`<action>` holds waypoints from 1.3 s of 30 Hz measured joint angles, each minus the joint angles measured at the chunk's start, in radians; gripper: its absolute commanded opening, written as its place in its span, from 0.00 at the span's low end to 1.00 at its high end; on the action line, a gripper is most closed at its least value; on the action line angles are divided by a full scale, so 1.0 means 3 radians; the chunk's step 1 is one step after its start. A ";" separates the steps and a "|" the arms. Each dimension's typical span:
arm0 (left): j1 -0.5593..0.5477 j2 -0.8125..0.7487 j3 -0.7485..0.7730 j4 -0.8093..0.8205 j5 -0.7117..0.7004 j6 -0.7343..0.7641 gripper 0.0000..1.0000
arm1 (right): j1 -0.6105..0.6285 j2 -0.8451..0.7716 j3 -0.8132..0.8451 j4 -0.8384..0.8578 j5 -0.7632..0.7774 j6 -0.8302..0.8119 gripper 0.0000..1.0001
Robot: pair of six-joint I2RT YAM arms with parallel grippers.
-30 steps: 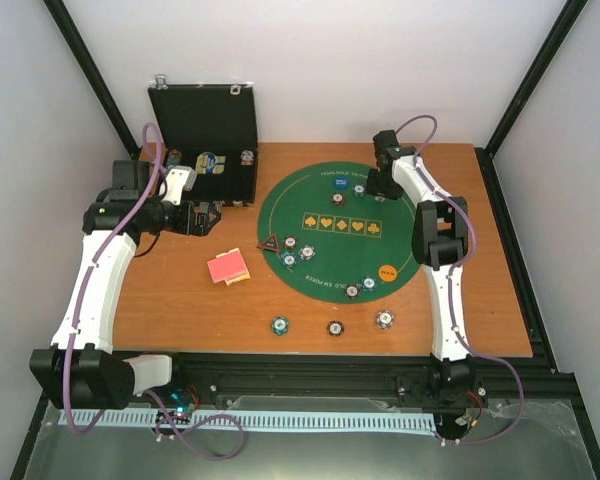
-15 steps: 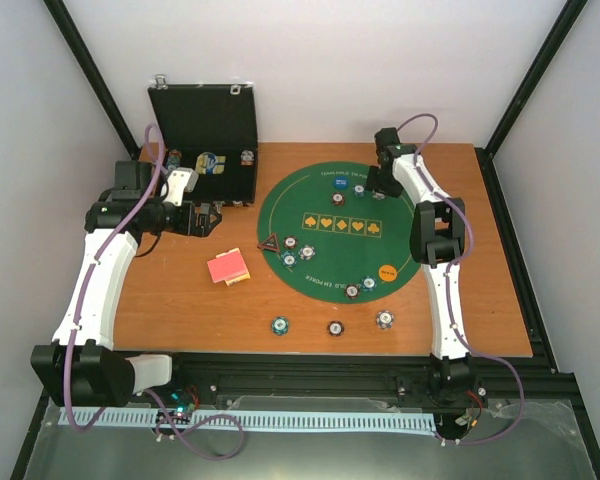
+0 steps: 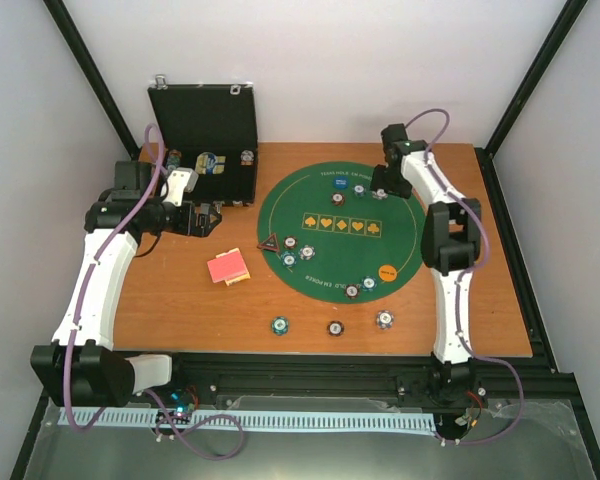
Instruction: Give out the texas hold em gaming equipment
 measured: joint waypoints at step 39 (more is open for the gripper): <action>0.0000 -0.0161 -0.0094 0.0003 0.0060 -0.0003 1.00 | 0.1634 -0.3896 -0.5205 0.0561 0.0117 0.1747 0.59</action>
